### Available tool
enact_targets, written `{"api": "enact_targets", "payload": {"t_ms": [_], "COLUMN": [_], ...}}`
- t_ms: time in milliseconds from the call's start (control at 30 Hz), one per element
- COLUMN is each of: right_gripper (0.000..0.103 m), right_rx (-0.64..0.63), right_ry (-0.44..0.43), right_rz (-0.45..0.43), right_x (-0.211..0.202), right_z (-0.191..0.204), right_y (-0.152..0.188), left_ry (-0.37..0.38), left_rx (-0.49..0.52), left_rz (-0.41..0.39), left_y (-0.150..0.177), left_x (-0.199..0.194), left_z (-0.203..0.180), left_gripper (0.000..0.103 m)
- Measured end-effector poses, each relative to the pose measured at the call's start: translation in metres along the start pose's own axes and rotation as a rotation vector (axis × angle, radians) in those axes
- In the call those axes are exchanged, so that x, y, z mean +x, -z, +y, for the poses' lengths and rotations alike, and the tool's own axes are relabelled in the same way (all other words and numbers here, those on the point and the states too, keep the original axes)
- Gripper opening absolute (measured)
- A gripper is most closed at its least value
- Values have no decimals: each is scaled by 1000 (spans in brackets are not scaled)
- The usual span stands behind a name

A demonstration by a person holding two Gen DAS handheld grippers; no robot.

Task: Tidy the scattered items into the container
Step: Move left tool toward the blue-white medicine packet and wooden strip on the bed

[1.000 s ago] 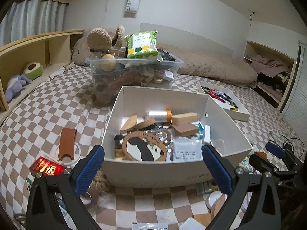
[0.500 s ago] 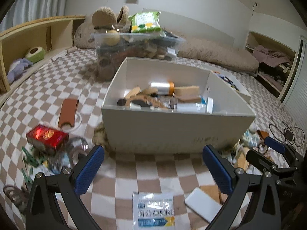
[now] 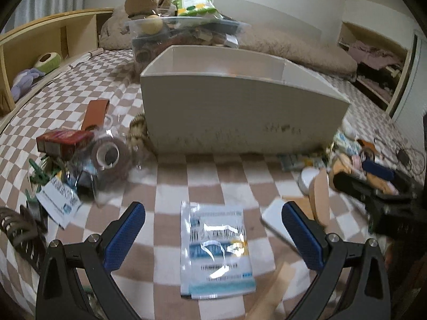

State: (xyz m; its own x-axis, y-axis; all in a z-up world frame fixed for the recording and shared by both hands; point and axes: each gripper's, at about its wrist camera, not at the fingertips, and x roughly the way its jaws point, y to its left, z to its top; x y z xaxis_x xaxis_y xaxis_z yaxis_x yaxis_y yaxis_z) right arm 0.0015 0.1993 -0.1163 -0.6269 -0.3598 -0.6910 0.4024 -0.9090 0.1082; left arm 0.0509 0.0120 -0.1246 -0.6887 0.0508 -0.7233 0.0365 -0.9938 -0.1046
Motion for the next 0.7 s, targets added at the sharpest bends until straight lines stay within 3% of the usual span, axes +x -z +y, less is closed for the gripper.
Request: {"api": "enact_targets", "payload": {"t_ms": [333,567,700], "right_gripper": [103,103,103], "right_rx": [24,39,39], "right_ry": [1,-3,-8], "right_rz": [10,17,17], "right_x": [1,2,2], "right_z": [-4,-7,-9], "right_y": [3,3,3], "left_ry": [23,-21,-54], "left_rx": [115,228,206], "left_rz": [54,123,164], "left_y": [36,57,61], "left_x": [-4,4,11], "left_z": [-24,-39,-32], "left_gripper": [103,103,103]}}
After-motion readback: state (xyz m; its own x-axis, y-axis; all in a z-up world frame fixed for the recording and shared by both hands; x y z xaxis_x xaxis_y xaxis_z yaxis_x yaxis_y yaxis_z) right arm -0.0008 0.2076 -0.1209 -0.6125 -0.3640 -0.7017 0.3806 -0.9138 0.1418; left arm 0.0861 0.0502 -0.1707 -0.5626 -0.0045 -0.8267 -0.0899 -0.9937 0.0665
